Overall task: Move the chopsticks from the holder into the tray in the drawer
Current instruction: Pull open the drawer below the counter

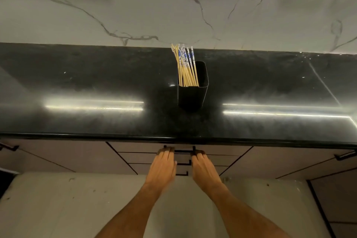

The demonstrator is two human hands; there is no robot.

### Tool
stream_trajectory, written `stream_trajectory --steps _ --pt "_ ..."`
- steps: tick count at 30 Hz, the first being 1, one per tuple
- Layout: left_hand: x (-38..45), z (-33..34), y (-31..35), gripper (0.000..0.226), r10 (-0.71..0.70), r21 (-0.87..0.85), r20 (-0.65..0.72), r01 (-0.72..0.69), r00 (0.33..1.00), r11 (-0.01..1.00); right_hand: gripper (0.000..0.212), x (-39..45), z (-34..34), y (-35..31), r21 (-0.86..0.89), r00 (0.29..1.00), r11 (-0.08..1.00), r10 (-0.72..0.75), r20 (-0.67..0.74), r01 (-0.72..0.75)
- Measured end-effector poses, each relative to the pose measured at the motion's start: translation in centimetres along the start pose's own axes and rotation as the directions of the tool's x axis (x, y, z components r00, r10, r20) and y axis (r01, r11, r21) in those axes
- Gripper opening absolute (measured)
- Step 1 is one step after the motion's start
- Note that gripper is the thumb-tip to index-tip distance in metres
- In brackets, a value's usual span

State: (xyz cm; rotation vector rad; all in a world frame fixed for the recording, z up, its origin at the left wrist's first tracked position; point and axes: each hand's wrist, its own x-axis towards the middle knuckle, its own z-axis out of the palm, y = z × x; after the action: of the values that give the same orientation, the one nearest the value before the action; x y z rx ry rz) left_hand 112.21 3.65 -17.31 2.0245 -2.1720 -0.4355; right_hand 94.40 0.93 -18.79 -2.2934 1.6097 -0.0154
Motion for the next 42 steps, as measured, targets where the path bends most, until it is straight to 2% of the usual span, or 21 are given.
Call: stream_trajectory --steps 3,5,7,9,13,16,18,20,22,25,27,30,32,34,37,38,39,41,42 --pt "2.8 2.0 -0.7 0.033 -0.056 -0.029 0.169 0.062 0.984 0.998 0.03 2.3 0.4 -0.1 -0.006 0.99 0.999 0.032 0.134 -0.032" --pt "4.2 2.8 -1.0 0.033 -0.107 -0.07 0.235 0.127 0.966 0.989 0.03 3.8 0.9 0.0 0.005 0.991 1.0 0.01 0.13 -0.01" --pt "5.7 4.5 -1.2 0.044 -0.103 -0.108 0.198 0.126 0.975 0.986 0.039 5.2 1.4 -0.4 -0.007 0.991 0.999 -0.035 0.129 0.036" --pt "6.4 5.5 -1.4 0.048 -0.106 -0.076 0.184 0.122 0.977 0.99 0.038 6.6 1.6 -1.0 -0.037 0.987 0.999 -0.009 0.157 0.015" --pt "7.2 7.1 -2.6 0.038 0.07 0.027 0.079 -0.072 0.994 0.997 0.034 8.9 2.3 -1.4 -0.112 0.991 0.993 0.037 0.127 -0.023" --pt "7.7 7.1 -1.7 0.019 0.066 0.052 0.143 -0.075 0.987 0.996 0.035 8.8 2.7 -2.0 -0.066 0.986 0.993 0.102 0.135 -0.093" --pt "7.4 7.2 -1.4 0.021 0.088 0.073 0.206 -0.105 0.975 0.992 0.031 7.9 3.1 -2.3 -0.03 0.979 0.988 0.156 0.132 -0.154" --pt "6.0 6.7 -1.2 0.023 0.066 0.061 0.241 -0.083 0.968 0.995 0.023 6.6 3.2 -2.7 -0.059 0.97 0.982 0.188 0.155 -0.181" --pt "4.0 6.2 -1.0 0.027 -0.018 0.008 0.335 0.017 0.942 1.0 0.016 4.5 3.5 -3.2 -0.156 0.976 0.982 0.136 0.169 -0.11" --pt "0.2 5.7 -0.5 0.029 -0.057 -0.039 0.352 0.076 0.934 0.996 0.018 0.8 4.5 -3.6 -0.065 0.988 0.992 0.116 0.105 -0.109" --pt "-2.3 5.7 0.0 0.031 -0.034 -0.057 0.34 0.057 0.94 0.997 0.017 -1.6 5.0 -4.1 -0.005 0.987 0.991 0.133 0.093 -0.133" --pt "-6.1 5.7 0.2 0.039 -0.037 -0.151 0.298 0.086 0.954 0.985 0.019 -5.3 5.8 -5.0 -0.005 0.984 0.99 0.142 0.112 -0.142" --pt "-8.5 5.4 0.5 0.042 -0.07 -0.219 0.355 0.156 0.932 0.963 0.02 -7.4 6.5 -5.5 0.001 0.983 0.989 0.144 0.111 -0.145" --pt "-10.4 5.4 0.8 0.045 -0.046 -0.249 0.399 0.157 0.916 0.956 0.022 -9.2 6.9 -6.2 -0.023 0.981 0.988 0.155 0.115 -0.153" --pt "-12.9 6.3 1.0 0.053 -0.031 -0.194 0.387 0.115 0.921 0.974 0.025 -11.7 7.7 -6.8 -0.04 0.985 0.988 0.151 0.088 -0.148" --pt "-13.7 6.8 1.0 0.053 -0.032 -0.203 0.421 0.129 0.907 0.971 0.026 -12.6 8.0 -7.0 -0.039 0.985 0.988 0.152 0.078 -0.149" --pt "-14.7 7.1 1.0 0.052 -0.064 -0.25 0.448 0.194 0.891 0.949 0.027 -13.4 8.3 -7.1 -0.034 0.987 0.989 0.147 0.067 -0.145" --pt "-16.9 8.1 0.7 0.048 -0.041 -0.317 0.438 0.197 0.898 0.928 0.028 -15.1 8.8 -7.4 -0.032 0.988 0.99 0.14 0.063 -0.138" --pt "-18.1 7.8 0.6 0.048 0.018 -0.316 0.41 0.124 0.912 0.94 0.029 -15.8 9.1 -7.6 -0.034 0.988 0.99 0.139 0.062 -0.137"
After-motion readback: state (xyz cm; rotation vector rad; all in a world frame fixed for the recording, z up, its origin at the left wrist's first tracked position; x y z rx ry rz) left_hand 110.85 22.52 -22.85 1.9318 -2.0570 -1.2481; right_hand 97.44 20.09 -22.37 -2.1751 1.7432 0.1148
